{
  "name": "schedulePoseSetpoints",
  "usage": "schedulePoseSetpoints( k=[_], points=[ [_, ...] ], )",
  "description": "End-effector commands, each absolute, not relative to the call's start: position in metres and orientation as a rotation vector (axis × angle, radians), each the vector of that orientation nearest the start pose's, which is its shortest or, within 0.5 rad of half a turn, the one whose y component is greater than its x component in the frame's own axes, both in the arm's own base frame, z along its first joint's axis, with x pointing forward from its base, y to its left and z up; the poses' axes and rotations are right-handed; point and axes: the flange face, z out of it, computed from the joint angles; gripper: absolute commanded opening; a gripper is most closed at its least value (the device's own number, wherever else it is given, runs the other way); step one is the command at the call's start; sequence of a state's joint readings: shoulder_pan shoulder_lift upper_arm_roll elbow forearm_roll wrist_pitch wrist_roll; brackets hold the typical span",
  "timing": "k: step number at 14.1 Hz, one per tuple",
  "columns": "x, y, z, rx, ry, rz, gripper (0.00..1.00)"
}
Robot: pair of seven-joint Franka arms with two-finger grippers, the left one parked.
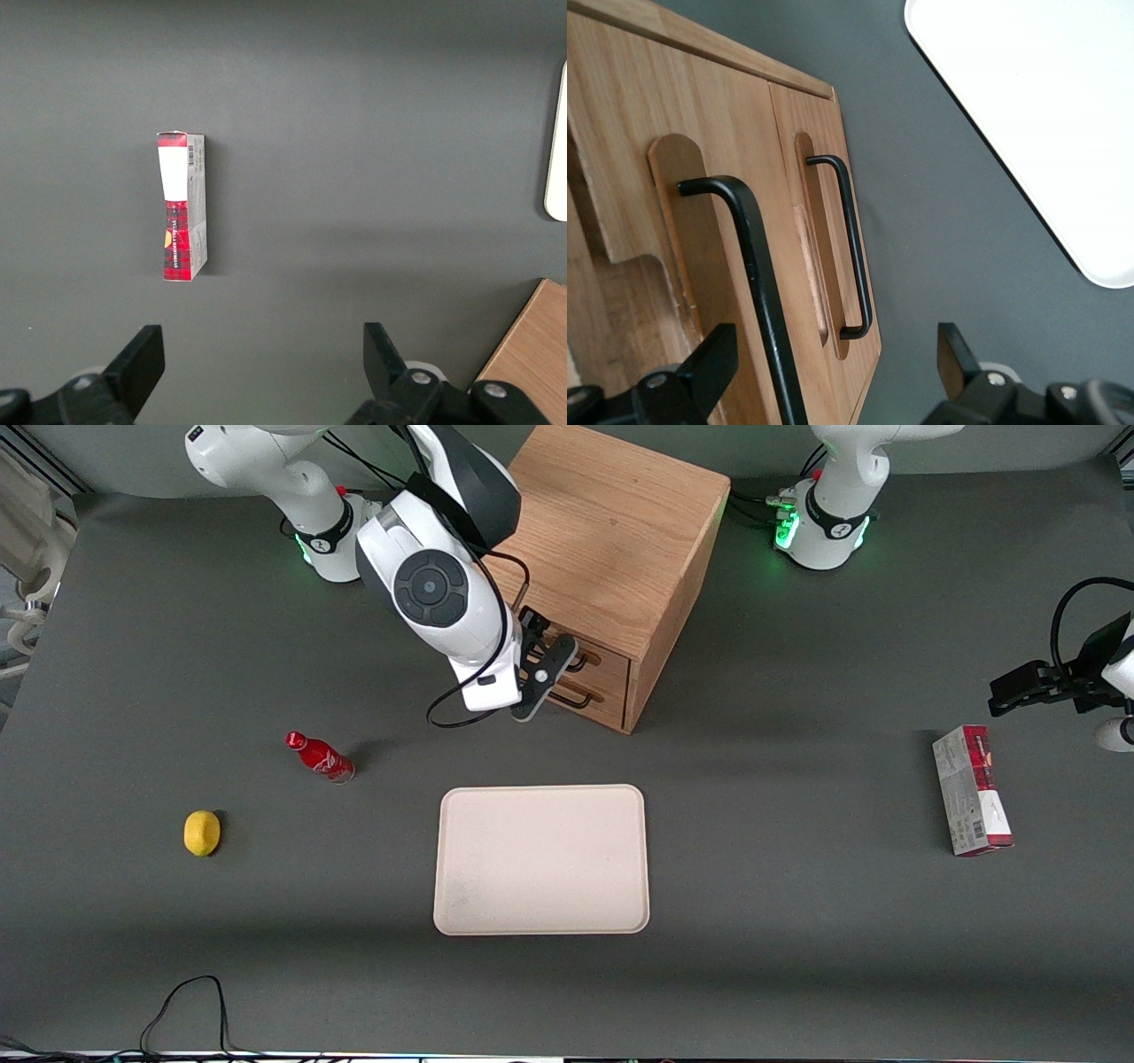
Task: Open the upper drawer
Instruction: 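Lower the right gripper onto the upper drawer handle and grip it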
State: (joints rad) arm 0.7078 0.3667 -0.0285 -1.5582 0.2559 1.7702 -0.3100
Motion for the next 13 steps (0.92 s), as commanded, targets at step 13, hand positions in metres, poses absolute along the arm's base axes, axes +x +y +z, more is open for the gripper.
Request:
schedulePoseSetpoints(
  k=[13],
  points=[
    [0.490,0.439,0.403,-2.503,-1.498,0.283,1.00]
  ],
)
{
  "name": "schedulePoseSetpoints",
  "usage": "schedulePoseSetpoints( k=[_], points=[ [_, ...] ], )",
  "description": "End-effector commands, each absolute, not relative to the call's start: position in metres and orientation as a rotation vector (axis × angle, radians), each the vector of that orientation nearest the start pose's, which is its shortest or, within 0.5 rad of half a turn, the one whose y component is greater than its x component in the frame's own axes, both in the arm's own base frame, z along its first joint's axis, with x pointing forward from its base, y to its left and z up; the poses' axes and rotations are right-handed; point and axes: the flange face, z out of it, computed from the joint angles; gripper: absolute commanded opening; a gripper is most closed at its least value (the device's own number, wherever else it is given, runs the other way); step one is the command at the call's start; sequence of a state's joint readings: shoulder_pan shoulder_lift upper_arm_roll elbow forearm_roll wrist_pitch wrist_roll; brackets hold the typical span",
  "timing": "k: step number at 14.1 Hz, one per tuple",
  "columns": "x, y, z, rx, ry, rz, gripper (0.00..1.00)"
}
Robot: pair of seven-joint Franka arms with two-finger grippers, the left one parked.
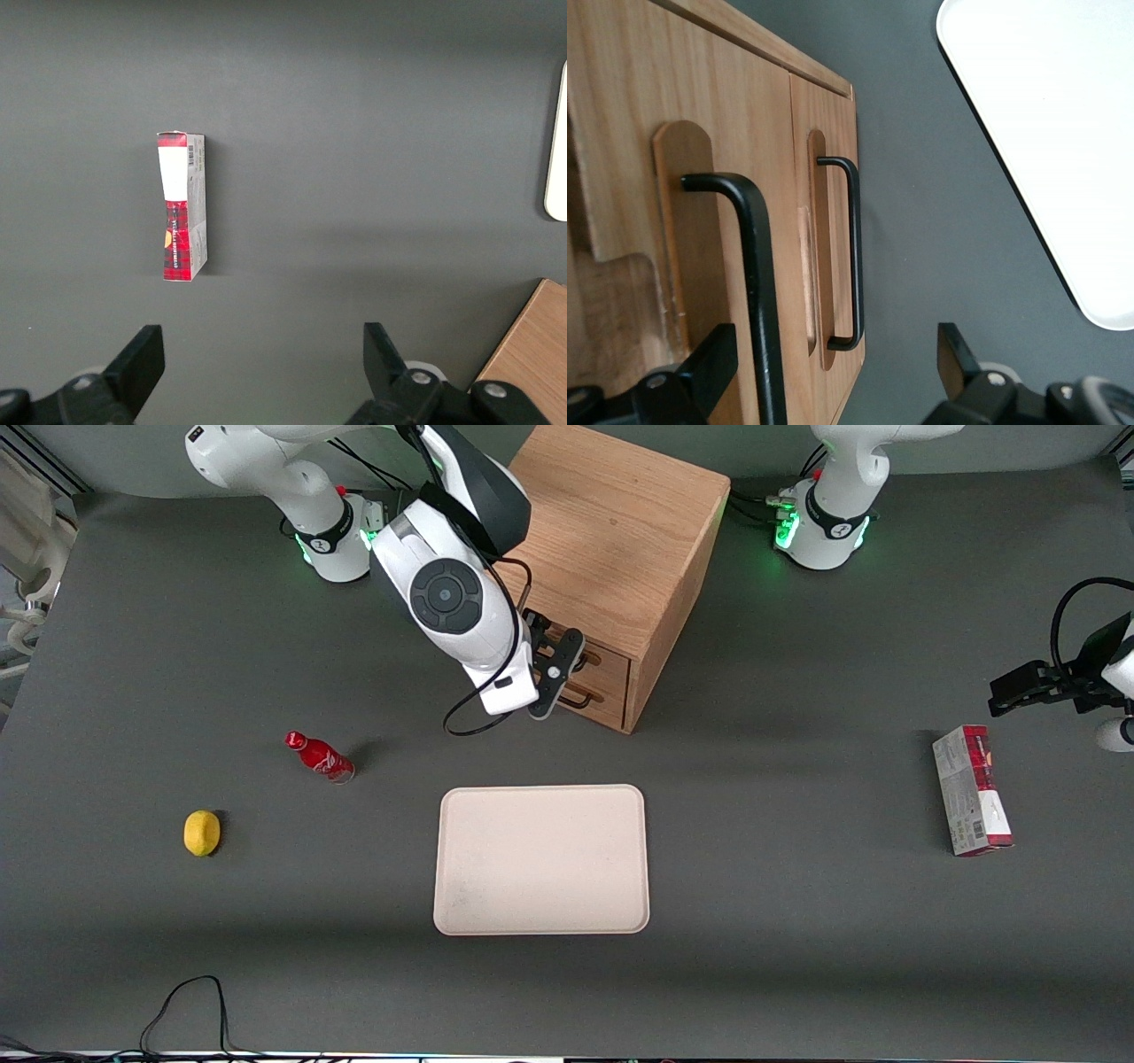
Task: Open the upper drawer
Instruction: 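Lower the right gripper onto the upper drawer handle and grip it, then pull the upper drawer handle outward with the right gripper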
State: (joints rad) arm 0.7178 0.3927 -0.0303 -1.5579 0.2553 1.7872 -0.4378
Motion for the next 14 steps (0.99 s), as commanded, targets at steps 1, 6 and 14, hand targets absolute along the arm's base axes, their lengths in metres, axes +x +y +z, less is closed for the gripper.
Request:
schedulePoseSetpoints(
  k=[1,6,14],
  points=[
    [0.492,0.437,0.403,-2.507,-1.493,0.282,1.00],
    [0.496,0.434,0.396,-2.514,-1.482,0.296,1.00],
    [0.514,0.415,0.396,-2.503,-1.489,0.277,1.00]
  ],
)
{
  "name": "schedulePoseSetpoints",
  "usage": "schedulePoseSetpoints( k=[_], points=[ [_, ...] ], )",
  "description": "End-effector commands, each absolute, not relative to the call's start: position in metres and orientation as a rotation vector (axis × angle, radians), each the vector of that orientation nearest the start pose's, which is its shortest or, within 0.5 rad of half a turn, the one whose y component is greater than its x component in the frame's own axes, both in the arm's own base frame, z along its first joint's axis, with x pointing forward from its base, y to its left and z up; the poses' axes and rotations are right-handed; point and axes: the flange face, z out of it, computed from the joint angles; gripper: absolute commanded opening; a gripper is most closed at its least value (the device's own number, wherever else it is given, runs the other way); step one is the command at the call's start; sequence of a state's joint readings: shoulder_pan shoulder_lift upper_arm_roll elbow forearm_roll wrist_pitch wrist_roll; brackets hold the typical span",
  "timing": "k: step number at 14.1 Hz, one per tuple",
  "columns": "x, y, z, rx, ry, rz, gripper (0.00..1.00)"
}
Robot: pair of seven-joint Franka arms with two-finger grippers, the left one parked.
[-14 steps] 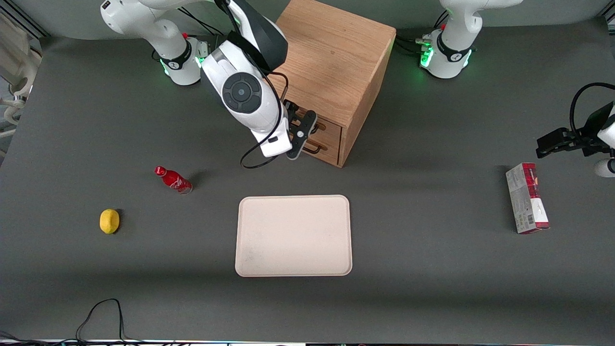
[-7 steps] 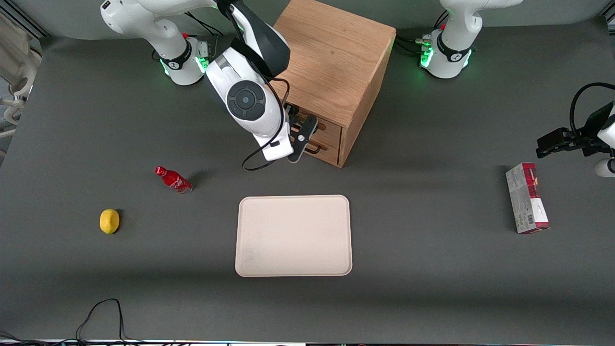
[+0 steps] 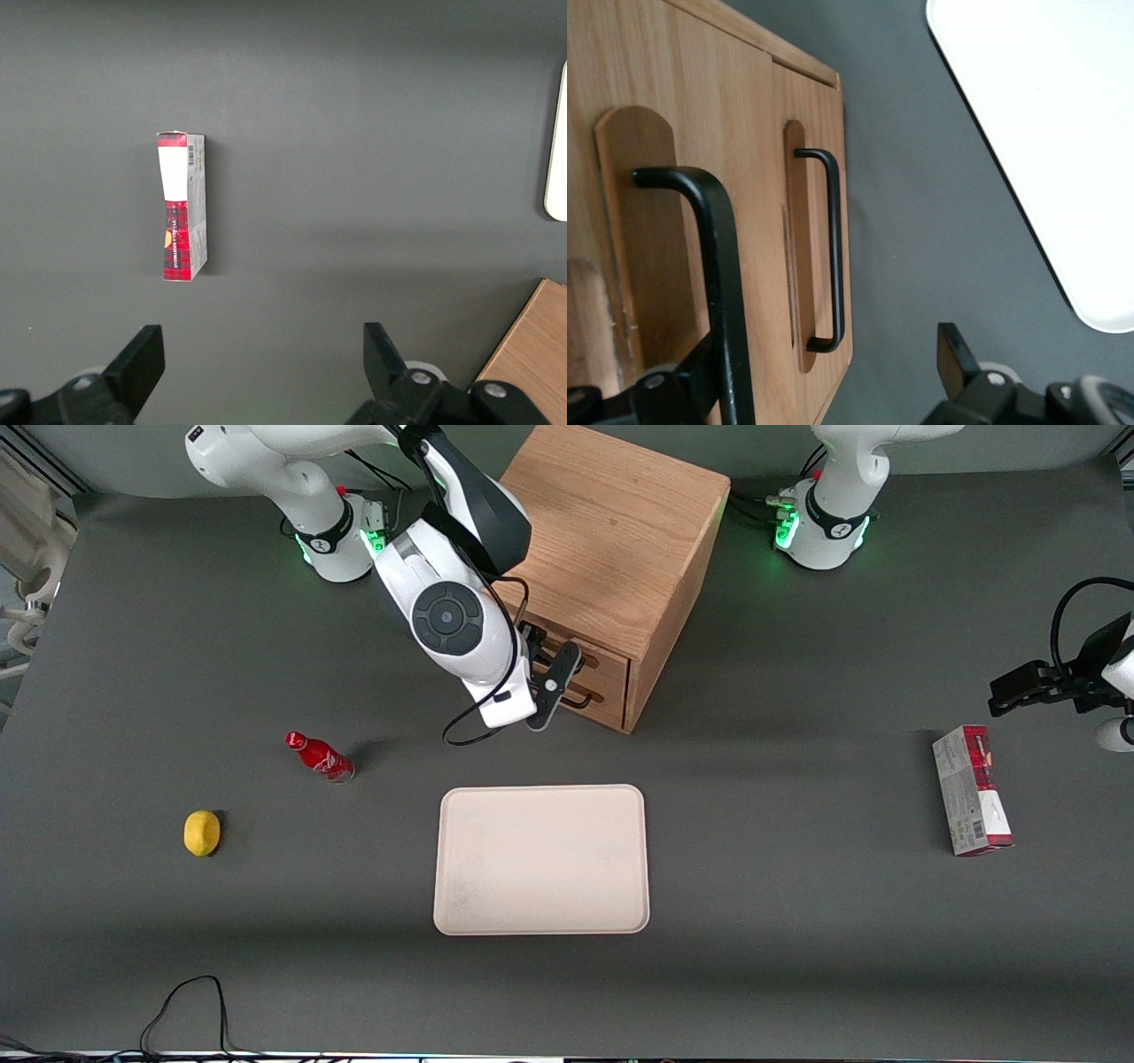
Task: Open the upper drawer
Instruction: 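Pull the upper drawer handle outward with the right gripper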
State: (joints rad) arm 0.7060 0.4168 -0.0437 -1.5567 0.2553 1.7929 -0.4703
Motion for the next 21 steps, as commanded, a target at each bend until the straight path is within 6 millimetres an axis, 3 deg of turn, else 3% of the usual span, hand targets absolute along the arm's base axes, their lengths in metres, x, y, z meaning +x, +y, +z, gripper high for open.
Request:
schedulePoseSetpoints(
  k=[1,21],
  points=[
    [0.516,0.414,0.397,-2.505,-1.486,0.272,1.00],
    [0.554,0.378,0.402,-2.520,-1.428,0.174,1.00]
  ],
)
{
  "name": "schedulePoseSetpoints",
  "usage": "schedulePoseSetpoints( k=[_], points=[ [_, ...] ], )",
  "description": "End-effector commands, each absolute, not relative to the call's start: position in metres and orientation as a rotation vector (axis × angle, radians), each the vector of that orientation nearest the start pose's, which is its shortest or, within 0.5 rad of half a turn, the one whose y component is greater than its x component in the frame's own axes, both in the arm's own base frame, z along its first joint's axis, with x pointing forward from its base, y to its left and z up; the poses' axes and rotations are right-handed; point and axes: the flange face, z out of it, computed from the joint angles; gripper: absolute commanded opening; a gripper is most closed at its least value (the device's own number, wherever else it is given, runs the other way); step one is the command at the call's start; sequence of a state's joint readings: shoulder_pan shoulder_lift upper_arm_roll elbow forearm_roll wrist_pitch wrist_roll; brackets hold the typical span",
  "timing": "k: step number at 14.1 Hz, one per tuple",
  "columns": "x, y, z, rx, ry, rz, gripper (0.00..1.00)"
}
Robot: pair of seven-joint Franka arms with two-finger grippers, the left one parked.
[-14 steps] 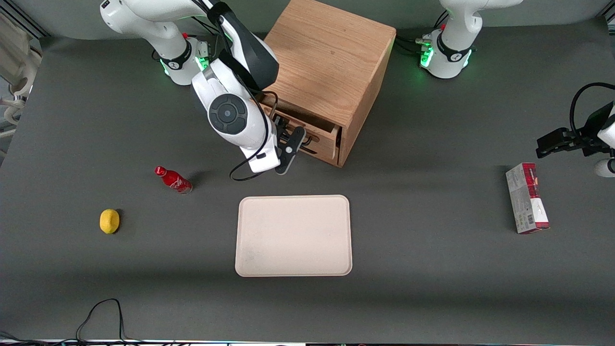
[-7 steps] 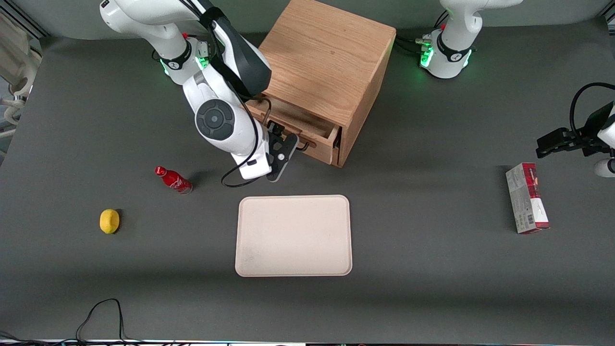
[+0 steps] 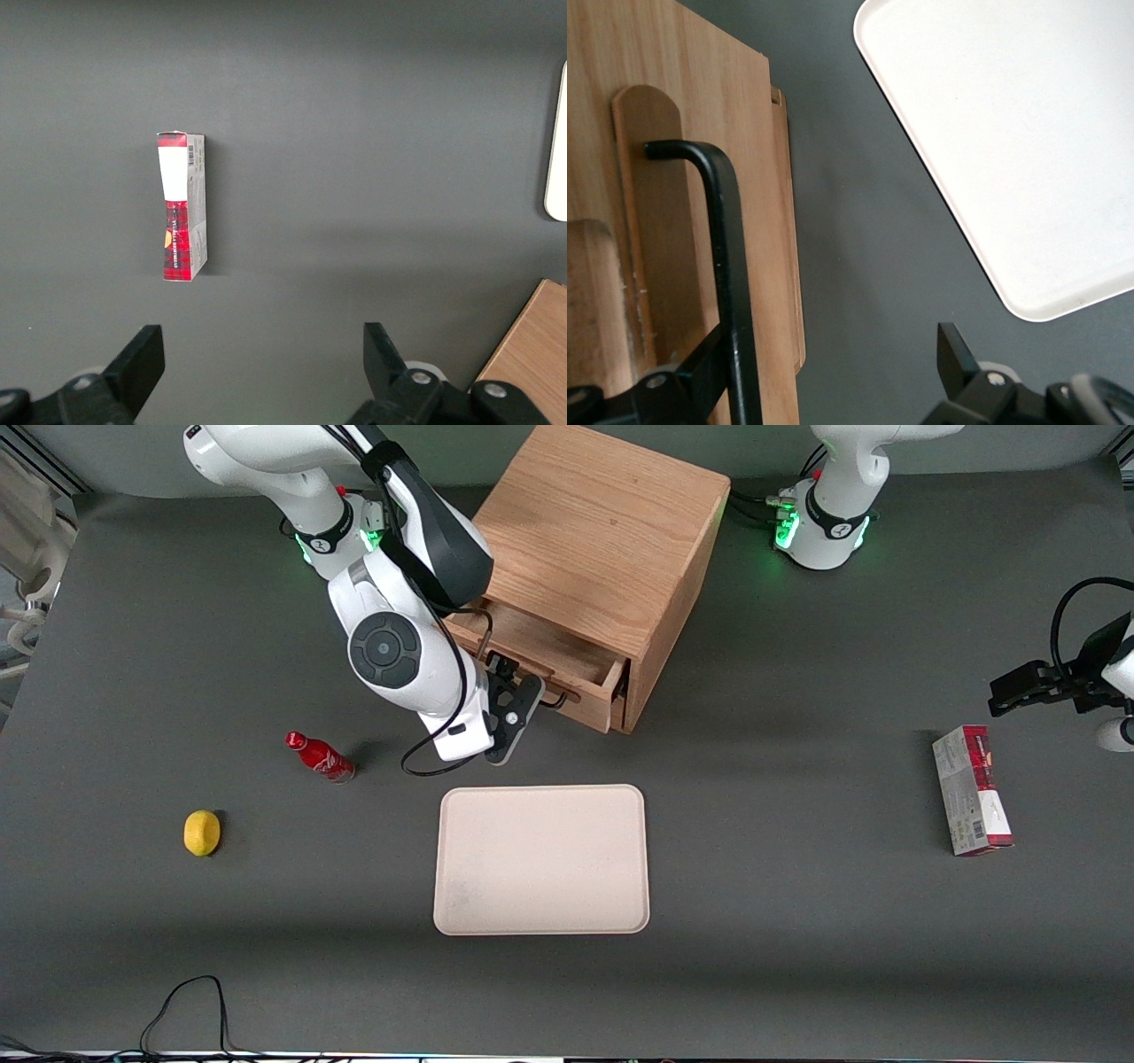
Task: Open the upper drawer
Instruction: 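Pull the upper drawer handle outward with the right gripper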
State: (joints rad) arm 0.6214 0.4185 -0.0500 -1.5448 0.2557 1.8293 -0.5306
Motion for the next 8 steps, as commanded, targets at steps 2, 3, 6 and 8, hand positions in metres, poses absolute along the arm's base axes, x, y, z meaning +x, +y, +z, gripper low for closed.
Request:
schedulePoseSetpoints(
  k=[2,3,6,8],
  points=[
    [0.5552,0.3782,0.3967,-2.520,-1.426,0.185,1.00],
    [0.5563,0.3787,0.3975,-2.521,-1.423,0.170,1.00],
    [0.5606,0.3795,0.3919,-2.527,-1.416,0.147,1.00],
    [0.5619,0.3788,0.3896,-2.524,-1.402,0.150,1.00]
  ],
)
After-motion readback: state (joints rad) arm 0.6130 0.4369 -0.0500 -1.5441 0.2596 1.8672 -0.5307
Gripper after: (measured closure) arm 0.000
